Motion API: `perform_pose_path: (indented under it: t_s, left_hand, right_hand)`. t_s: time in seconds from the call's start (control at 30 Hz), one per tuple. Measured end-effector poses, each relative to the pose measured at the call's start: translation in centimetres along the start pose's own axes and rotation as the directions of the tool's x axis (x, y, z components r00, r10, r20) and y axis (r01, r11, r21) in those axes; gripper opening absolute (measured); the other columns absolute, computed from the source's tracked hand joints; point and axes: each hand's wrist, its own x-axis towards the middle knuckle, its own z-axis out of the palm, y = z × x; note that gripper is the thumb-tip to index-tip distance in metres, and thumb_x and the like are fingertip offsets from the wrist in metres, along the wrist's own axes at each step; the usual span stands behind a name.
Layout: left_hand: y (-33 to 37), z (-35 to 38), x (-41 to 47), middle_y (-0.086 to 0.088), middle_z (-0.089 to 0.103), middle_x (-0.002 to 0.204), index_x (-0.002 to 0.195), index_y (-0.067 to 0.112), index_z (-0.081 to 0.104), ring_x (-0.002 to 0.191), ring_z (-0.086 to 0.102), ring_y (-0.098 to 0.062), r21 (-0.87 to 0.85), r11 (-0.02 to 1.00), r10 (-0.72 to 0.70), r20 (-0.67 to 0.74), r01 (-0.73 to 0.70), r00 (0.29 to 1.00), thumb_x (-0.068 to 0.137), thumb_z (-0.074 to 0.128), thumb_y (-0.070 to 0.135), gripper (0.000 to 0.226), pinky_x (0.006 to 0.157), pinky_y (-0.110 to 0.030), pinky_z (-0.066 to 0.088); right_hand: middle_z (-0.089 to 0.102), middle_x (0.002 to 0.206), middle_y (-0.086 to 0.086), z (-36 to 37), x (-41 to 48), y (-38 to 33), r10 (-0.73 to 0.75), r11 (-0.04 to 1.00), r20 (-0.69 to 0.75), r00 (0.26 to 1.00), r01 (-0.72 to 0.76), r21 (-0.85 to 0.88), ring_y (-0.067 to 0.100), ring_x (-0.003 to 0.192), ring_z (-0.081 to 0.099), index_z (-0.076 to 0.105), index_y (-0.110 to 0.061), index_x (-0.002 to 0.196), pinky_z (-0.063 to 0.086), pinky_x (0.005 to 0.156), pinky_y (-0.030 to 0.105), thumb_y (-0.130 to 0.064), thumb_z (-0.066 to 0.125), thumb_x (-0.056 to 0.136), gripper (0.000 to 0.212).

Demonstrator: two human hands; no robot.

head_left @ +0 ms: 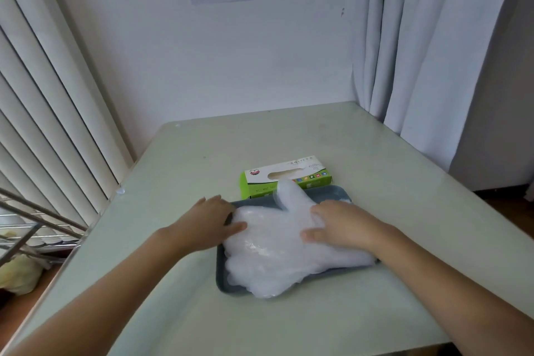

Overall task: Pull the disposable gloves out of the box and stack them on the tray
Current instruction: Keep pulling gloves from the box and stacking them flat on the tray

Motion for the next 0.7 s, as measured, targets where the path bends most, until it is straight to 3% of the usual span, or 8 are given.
perform_pose_path:
  t_s: [0.03, 0.1, 0.17, 0.23, 0.43, 0.53, 0.63, 0.7]
  left_hand:
    - [-0.2, -0.4, 0.7, 0.001, 0.059, 0.12, 0.118, 0.019, 0.06, 0.113, 0.052, -0.021, -0.096, 0.995, -0.036, -0.079, 0.028, 0.996, 0.096, 0.044, 0.049, 0.04, 0.093, -0.027, 0.036]
    - [-0.4, -1.2, 1.7, 0.002, 0.06, 0.124, 0.124, 0.02, 0.059, 0.113, 0.055, -0.018, -0.279, 0.957, -0.136, -0.199, 0.076, 0.971, 0.095, 0.053, 0.042, 0.037, 0.093, -0.026, 0.039]
    - [-0.8, -1.6, 3.3, 0.002, 0.059, 0.13, 0.128, 0.019, 0.058, 0.114, 0.055, -0.017, -0.394, 0.914, -0.206, -0.256, 0.092, 0.944, 0.094, 0.056, 0.037, 0.038, 0.094, -0.024, 0.039]
    - [-0.9, -1.4, 4.8, 0.001, 0.055, 0.136, 0.133, 0.02, 0.054, 0.118, 0.053, -0.018, -0.456, 0.884, -0.24, -0.245, 0.106, 0.939, 0.095, 0.056, 0.036, 0.041, 0.093, -0.023, 0.036]
    - [-0.4, -0.1, 7.8, 0.002, 0.036, 0.152, 0.144, 0.024, 0.041, 0.139, 0.033, -0.015, -0.586, 0.808, -0.193, -0.156, 0.066, 0.969, 0.091, 0.061, 0.041, 0.059, 0.109, -0.024, 0.024]
    - [-0.7, 0.7, 8.9, 0.001, 0.03, 0.155, 0.146, 0.029, 0.036, 0.143, 0.026, -0.013, -0.601, 0.797, -0.148, -0.092, 0.063, 0.985, 0.085, 0.066, 0.048, 0.071, 0.113, -0.026, 0.02]
    - [-1.2, 1.7, 9.5, 0.005, 0.024, 0.157, 0.147, 0.033, 0.034, 0.144, 0.023, -0.01, -0.633, 0.772, -0.118, -0.055, 0.057, 0.991, 0.083, 0.067, 0.05, 0.075, 0.114, -0.025, 0.019]
    - [-1.5, 2.2, 9.6, 0.01, 0.02, 0.158, 0.149, 0.035, 0.03, 0.145, 0.02, -0.008, -0.67, 0.74, -0.118, -0.048, 0.056, 0.992, 0.084, 0.067, 0.048, 0.076, 0.111, -0.022, 0.017]
  right_hand:
    - [0.053, 0.082, -0.004, -0.7, 0.9, 0.0, -0.026, 0.999, -0.083, 0.996, 0.028, 0.021, 0.017, 0.082, 0.05, 0.053, -0.018, 0.086, 0.031, 0.06, 0.028, -0.054, 0.055, 0.086, 0.036]
    - [0.054, 0.072, 0.002, -1.9, 2.6, 0.1, -0.068, 0.994, -0.207, 0.976, 0.085, 0.074, 0.02, 0.072, 0.049, 0.053, -0.013, 0.075, 0.032, 0.059, 0.032, -0.039, 0.055, 0.088, 0.029]
    - [0.061, 0.096, 0.001, -3.0, 4.9, 0.2, -0.111, 0.983, -0.262, 0.959, 0.146, 0.116, 0.019, 0.088, 0.056, 0.065, -0.017, 0.092, 0.041, 0.076, 0.03, -0.029, 0.055, 0.091, 0.016]
    - [0.056, 0.118, 0.004, -3.6, 7.2, 0.3, -0.125, 0.979, -0.268, 0.955, 0.162, 0.123, 0.02, 0.108, 0.054, 0.065, -0.019, 0.115, 0.041, 0.094, 0.03, -0.021, 0.054, 0.093, 0.025]
    - [0.054, 0.119, 0.007, -3.2, 12.8, 0.7, -0.201, 0.971, -0.251, 0.947, 0.226, 0.075, 0.023, 0.111, 0.049, 0.072, -0.014, 0.11, 0.039, 0.095, 0.029, -0.004, 0.048, 0.094, 0.031]
    - [0.053, 0.119, 0.001, -2.1, 14.7, 0.9, -0.239, 0.97, -0.095, 0.966, 0.242, 0.029, 0.023, 0.117, 0.041, 0.066, -0.023, 0.123, 0.033, 0.098, 0.029, -0.017, 0.048, 0.099, 0.031]
    - [0.043, 0.144, -0.002, -1.8, 15.5, 1.3, -0.214, 0.973, -0.008, 0.977, 0.214, 0.087, 0.02, 0.14, 0.023, 0.064, -0.029, 0.124, 0.023, 0.111, 0.033, -0.054, 0.042, 0.095, 0.045]
    - [0.053, 0.114, -0.013, -1.9, 15.8, 1.2, -0.242, 0.962, -0.071, 0.968, 0.249, 0.113, 0.016, 0.125, 0.036, 0.072, -0.025, 0.112, 0.029, 0.1, 0.028, -0.069, 0.042, 0.085, 0.06]
